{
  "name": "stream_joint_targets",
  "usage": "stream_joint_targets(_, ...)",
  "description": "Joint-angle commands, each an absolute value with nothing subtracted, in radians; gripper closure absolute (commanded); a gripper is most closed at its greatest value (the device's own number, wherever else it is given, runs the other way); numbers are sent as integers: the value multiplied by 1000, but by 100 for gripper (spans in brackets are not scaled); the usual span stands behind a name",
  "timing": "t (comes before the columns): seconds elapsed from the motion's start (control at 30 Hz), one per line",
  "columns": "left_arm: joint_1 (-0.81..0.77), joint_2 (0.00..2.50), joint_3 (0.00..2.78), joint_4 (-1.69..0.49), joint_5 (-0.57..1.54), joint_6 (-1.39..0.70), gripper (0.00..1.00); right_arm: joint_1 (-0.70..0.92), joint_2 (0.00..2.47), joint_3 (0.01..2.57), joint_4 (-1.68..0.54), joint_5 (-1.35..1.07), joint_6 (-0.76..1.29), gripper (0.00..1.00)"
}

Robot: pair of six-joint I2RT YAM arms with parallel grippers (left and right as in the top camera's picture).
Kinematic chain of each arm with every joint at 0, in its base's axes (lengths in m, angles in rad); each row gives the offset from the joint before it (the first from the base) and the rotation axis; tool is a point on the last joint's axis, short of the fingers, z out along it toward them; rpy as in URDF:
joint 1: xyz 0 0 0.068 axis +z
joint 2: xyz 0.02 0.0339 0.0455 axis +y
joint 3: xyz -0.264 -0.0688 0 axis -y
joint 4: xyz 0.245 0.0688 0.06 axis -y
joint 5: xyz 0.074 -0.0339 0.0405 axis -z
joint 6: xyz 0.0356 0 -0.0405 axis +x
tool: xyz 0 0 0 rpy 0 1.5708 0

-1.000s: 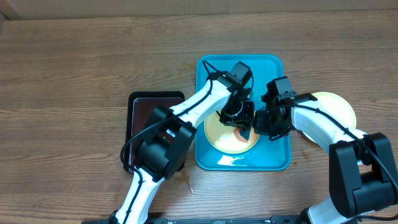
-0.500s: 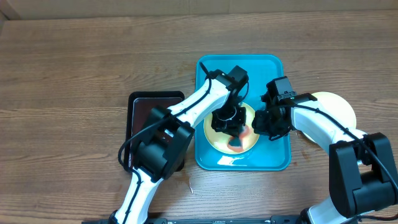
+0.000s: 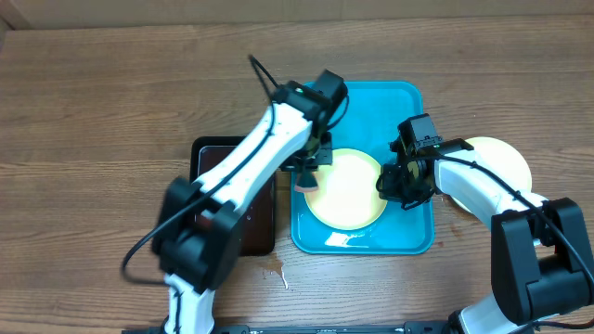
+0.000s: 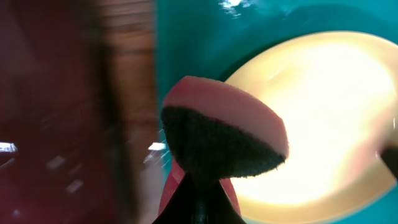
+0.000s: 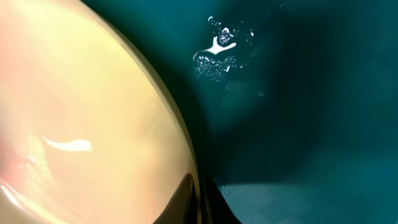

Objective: Clean dirty plates on tray and stack at the side
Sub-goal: 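Scrub the yellow plate with the sponge while right gripper holds it, then return the sponge to the basin with the left gripper, then lift the yellow plate with the right gripper and tilt it over the basin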

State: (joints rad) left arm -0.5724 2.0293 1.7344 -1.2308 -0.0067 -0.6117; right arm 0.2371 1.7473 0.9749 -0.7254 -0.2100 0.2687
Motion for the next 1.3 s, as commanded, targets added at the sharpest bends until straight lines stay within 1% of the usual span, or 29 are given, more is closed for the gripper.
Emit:
stream_joint_targets(0.0,-518,1869,1736,-1317,-159,-621,96,240,1753,968,-732,-178,265,96)
stream_joint_targets(0.13,-441,1837,1731,-1402,-237,-619,96,240,1753,968,-735,-178,265,96)
stream_joint_targets(0.2,-402,1842,1694,-1406,-274,-617,95,240,1753,968,-735,-178,265,96)
stream_joint_targets(0.27,-366,1843,1621,-1365,-272,-616,96,240,1753,968,-735,-178,265,96)
stream_joint_targets(0.43,-298,1843,1370,-1174,-145,-562,96,240,1753,968,-742,-178,265,96)
stream_joint_targets(0.5,-268,1843,1264,-1082,-128,-561,96,240,1753,968,-746,-178,265,96)
stream_joint_targets(0.6,-241,1843,1225,-1042,-81,-542,96,240,1753,968,-746,-178,265,96)
stream_joint_targets(0.63,-234,1843,1226,-1043,-66,-533,92,240,1753,969,-746,-178,265,96)
stream_joint_targets(0.7,-222,1837,1236,-1045,-30,-505,64,240,1752,971,-749,-178,265,96)
stream_joint_targets(0.73,-218,1832,1243,-1049,-21,-494,52,240,1750,979,-759,-177,264,96)
stream_joint_targets(0.77,-213,1826,1252,-1058,-9,-485,46,240,1747,994,-781,-171,260,96)
stream_joint_targets(0.97,-165,1729,1324,-1123,-2,-467,37,260,1679,1161,-976,-77,260,96)
stream_joint_targets(1.03,-137,1682,1355,-1141,1,-467,30,290,1652,1226,-1031,-39,259,96)
stream_joint_targets(1.07,-120,1658,1373,-1150,4,-471,19,310,1641,1262,-1059,-26,247,96)
stream_joint_targets(1.1,-99,1632,1393,-1159,19,-473,0,333,1635,1301,-1084,-18,224,96)
stream_joint_targets(1.27,27,1522,1481,-1176,134,-476,0,466,1633,1444,-1121,48,181,96)
